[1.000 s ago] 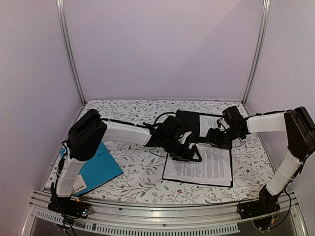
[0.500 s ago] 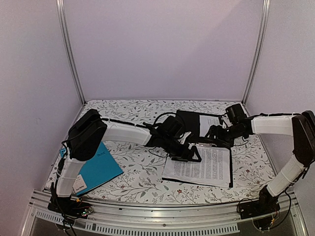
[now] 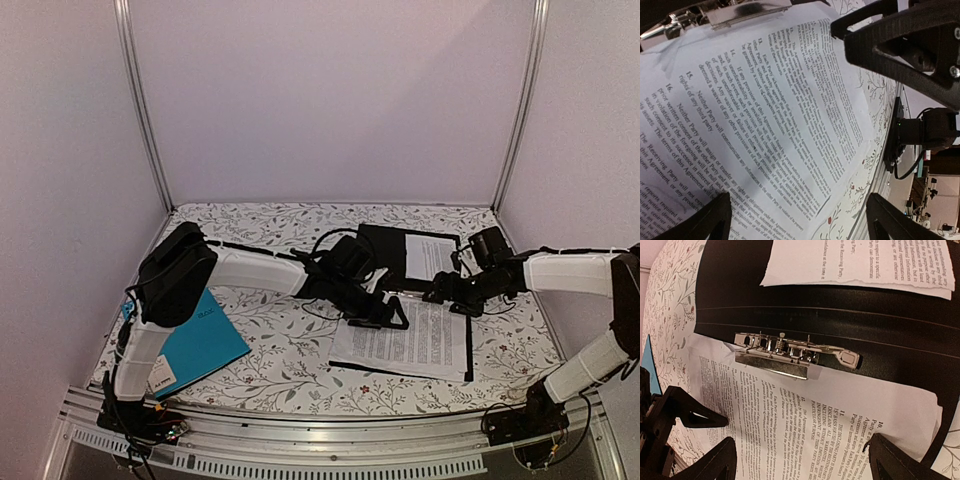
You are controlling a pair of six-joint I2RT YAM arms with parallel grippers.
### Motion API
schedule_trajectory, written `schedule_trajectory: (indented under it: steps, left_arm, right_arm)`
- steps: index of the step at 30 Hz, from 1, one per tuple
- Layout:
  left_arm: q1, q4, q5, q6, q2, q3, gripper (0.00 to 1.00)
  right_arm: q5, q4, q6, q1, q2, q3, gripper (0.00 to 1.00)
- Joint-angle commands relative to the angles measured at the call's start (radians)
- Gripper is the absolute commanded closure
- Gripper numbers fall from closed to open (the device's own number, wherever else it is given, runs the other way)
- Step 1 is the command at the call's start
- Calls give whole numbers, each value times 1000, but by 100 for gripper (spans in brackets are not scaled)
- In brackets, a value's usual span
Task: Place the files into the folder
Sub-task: Adjust the file with the spring clip on the folder.
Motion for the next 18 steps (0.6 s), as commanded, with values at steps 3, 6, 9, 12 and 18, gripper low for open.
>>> schedule_trajectory:
  steps: [3, 6, 9, 12, 18]
  left_arm:
    - [12, -24, -13, -4, 28, 20, 7]
    - [12, -24, -14, -5, 28, 20, 7]
    - [11, -25, -15, -6, 26, 20, 7]
    - [11, -26, -16, -4, 24, 20, 7]
    - [11, -25, -15, -4, 23, 20, 7]
  right_arm:
    - [2, -62, 7, -3, -90, -43, 9]
    - [15, -79, 7, -3, -88, -48, 9]
    - [30, -96, 9, -4, -56, -43, 9]
    - [38, -100, 10, -4, -11, -36, 9]
    - [60, -94, 3, -5, 41, -16, 9]
